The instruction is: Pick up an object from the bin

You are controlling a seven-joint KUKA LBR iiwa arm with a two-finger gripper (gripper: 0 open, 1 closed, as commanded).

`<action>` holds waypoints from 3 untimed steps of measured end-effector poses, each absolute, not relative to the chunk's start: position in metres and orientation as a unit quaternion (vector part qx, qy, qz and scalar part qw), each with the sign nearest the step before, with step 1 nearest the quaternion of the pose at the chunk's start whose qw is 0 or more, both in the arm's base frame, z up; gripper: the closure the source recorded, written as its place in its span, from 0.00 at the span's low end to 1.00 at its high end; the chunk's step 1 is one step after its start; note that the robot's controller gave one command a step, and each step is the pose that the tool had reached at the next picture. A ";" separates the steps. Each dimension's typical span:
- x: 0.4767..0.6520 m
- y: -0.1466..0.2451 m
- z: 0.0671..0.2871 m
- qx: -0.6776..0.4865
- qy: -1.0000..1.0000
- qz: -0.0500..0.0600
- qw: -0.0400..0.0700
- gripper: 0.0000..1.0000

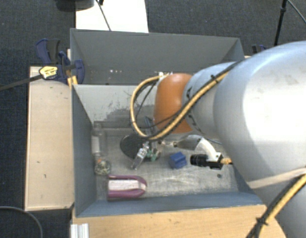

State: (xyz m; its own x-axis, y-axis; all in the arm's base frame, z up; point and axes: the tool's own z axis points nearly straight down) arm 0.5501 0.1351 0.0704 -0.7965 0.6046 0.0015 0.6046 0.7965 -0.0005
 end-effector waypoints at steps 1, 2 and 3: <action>0.550 0.135 0.071 -0.317 -0.948 0.000 0.000 0.00; 0.551 0.136 0.072 -0.316 -0.949 -0.001 0.000 1.00; 0.553 0.136 0.183 -0.313 -0.950 -0.002 -0.003 1.00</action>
Offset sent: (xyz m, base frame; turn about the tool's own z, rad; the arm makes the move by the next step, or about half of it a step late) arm 0.0000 0.0000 0.0000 0.0000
